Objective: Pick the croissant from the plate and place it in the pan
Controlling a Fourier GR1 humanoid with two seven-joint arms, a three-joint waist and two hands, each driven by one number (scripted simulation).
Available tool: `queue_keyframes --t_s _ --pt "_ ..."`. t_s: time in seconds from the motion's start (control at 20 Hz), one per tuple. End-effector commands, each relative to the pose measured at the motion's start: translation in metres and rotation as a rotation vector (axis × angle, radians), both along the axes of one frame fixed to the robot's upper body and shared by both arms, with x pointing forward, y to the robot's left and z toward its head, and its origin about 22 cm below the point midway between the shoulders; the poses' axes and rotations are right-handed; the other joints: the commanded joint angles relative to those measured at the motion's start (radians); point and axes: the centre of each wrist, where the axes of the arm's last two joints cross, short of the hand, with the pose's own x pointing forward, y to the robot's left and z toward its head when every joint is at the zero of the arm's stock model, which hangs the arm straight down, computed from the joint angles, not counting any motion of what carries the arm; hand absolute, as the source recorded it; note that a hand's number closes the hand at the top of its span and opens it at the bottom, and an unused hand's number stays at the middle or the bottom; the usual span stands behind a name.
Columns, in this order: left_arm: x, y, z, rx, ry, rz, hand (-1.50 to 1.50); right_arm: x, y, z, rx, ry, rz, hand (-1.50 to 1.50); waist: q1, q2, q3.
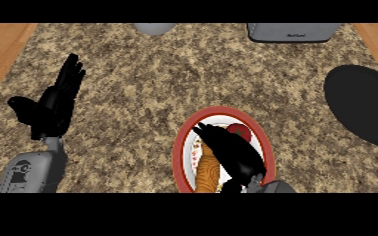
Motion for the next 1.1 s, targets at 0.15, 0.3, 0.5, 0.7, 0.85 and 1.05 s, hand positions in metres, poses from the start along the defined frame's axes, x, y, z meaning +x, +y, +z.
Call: queue_keyframes --t_s 0.15,0.3,0.5,0.7,0.85,1.05 --pt "-0.006 -0.014 -0.011 -0.005 0.011 -0.004 0.0 0.017 0.001 -0.025 0.016 0.037 0.058 1.5 0.002 0.0 0.0" --pt "0.003 -0.009 0.003 -0.001 0.003 0.012 0.0 -0.012 0.015 -0.014 0.012 -0.021 0.173 1.5 -0.001 -0.001 0.0" --pt "0.012 0.001 0.014 -0.006 -0.002 -0.008 0.0 -0.012 0.013 -0.023 0.027 -0.053 0.144 1.5 -0.002 0.0 0.0" --pt "-0.005 -0.014 -0.004 0.002 -0.027 0.002 0.0 -0.024 0.01 -0.025 -0.025 -0.038 0.101 1.5 -0.002 -0.001 0.0" --pt "-0.005 0.001 0.003 0.0 0.008 0.005 0.0 -0.04 -0.03 -0.02 -0.192 -0.035 0.01 1.5 -0.013 -0.005 -0.001" --pt "0.003 -0.005 0.01 0.012 -0.001 0.028 0.0 -0.065 -0.064 -0.01 -0.272 -0.086 -0.125 1.5 -0.022 -0.005 0.0"
